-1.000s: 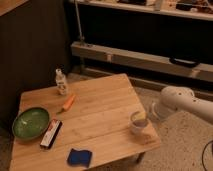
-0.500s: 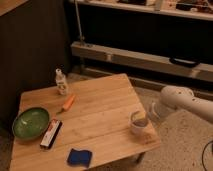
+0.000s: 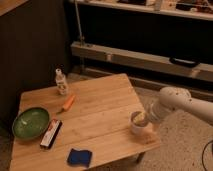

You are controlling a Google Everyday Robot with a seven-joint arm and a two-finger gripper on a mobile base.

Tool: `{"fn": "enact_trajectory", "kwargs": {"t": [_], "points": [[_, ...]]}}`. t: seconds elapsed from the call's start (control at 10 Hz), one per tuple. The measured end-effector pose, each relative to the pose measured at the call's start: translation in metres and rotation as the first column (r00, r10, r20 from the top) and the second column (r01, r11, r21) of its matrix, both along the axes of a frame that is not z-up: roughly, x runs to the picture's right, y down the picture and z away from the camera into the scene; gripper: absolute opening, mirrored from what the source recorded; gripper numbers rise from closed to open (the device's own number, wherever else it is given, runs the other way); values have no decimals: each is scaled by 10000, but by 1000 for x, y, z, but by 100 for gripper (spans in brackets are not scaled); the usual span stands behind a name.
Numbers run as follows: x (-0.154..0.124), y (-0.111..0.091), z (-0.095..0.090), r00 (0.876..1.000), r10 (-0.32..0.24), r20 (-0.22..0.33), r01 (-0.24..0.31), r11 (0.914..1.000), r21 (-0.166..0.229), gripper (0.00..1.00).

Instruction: Pick up the ceramic cup

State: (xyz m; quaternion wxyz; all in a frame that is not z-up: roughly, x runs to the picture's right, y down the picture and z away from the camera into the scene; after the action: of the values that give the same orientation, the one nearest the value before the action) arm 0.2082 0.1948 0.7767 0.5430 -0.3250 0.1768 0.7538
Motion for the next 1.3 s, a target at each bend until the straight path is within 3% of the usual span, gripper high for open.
{"fn": "enact_trajectory", "kwargs": {"t": [0.5,0.7,0.8,1.0,1.1,1.3], "points": [[-11,-6,5,9997,224,88,-222,9996,-163,3],[-3,-20,-1,9916,956,874,-944,9954,-182,0],[0,-36,-8,9874,1110,1127,-1110,9938,-61,0],[6,-84,-34,9839,1084,1418,-1170,9917,538,0],[9,-98,-45,9832,1056,1489,-1176,9903,743,0],[7,-143,-73,9783,856,1888,-1133,9835,1409,0]]}}
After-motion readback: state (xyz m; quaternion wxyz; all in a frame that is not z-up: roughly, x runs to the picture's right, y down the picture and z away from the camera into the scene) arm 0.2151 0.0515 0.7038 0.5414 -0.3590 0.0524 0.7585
